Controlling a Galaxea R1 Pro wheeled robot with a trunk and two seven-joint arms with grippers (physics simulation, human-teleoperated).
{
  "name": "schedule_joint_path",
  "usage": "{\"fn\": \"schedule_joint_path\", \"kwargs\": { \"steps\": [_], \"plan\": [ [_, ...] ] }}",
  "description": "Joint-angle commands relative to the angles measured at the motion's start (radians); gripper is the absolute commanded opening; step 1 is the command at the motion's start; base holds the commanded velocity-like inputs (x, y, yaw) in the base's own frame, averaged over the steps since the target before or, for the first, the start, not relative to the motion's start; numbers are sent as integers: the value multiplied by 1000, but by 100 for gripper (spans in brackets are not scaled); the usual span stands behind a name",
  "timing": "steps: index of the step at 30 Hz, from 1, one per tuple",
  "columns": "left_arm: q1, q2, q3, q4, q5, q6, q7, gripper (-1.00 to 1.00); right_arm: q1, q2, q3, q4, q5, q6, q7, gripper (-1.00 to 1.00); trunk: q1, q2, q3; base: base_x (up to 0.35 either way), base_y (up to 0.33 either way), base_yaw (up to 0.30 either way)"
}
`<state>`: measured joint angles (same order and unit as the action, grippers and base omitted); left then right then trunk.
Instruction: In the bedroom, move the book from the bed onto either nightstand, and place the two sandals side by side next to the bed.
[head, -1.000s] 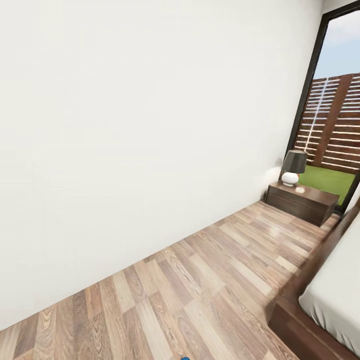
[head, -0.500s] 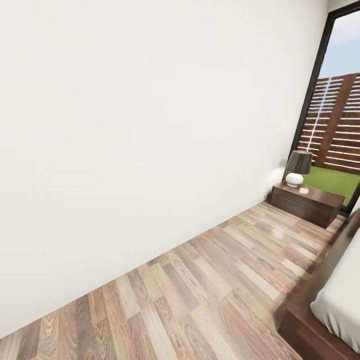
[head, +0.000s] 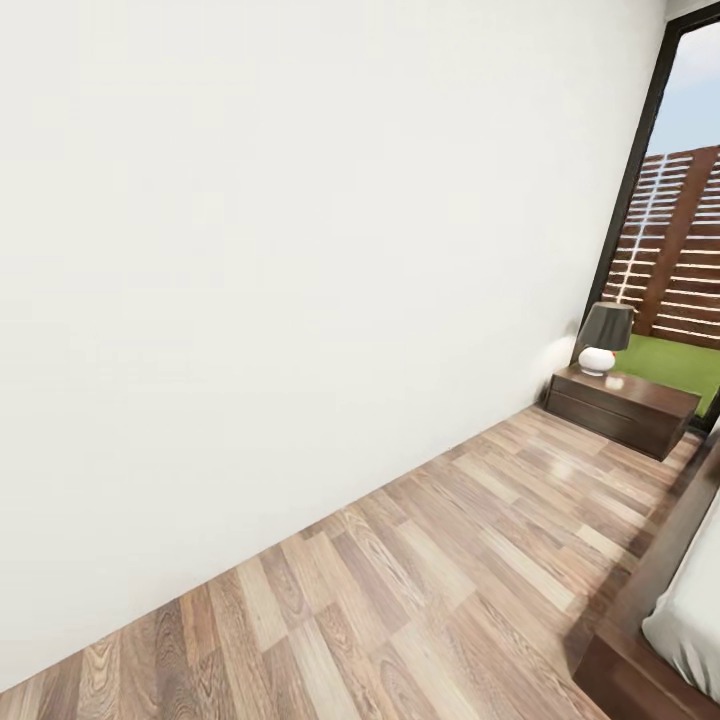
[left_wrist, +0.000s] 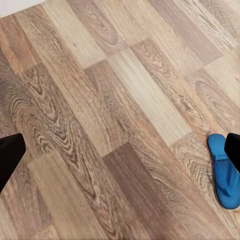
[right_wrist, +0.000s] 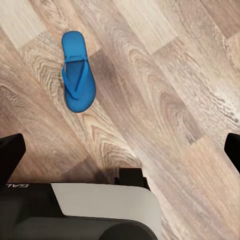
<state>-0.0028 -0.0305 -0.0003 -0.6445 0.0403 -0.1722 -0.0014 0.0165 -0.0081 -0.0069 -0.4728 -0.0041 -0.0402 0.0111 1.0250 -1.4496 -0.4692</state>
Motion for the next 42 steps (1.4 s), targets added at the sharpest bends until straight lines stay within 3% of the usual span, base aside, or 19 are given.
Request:
{"fn": "schedule_joint_path", "kwargs": {
  "steps": [1, 16, 26, 42],
  "plan": [
    [0, 0, 0, 0, 4, -3, 0, 100, 0, 0, -1, -1, 0, -1, 1, 100, 0, 0, -1, 3, 3, 0],
    [0, 0, 0, 0, 4, -3, 0, 100, 0, 0, 0, -1, 0, -2, 1, 100, 0, 0, -1, 0, 165, 0],
    [0, 0, 0, 1, 4, -3, 0, 100, 0, 1, 0, -1, 0, -1, 1, 100, 0, 0, -1, 0, 20, -4],
    [0, -1, -1, 0, 4, -3, 0, 100, 0, 2, 0, -1, 0, -1, 1, 100, 0, 0, -1, 0, 0, -166]
  ]
}}
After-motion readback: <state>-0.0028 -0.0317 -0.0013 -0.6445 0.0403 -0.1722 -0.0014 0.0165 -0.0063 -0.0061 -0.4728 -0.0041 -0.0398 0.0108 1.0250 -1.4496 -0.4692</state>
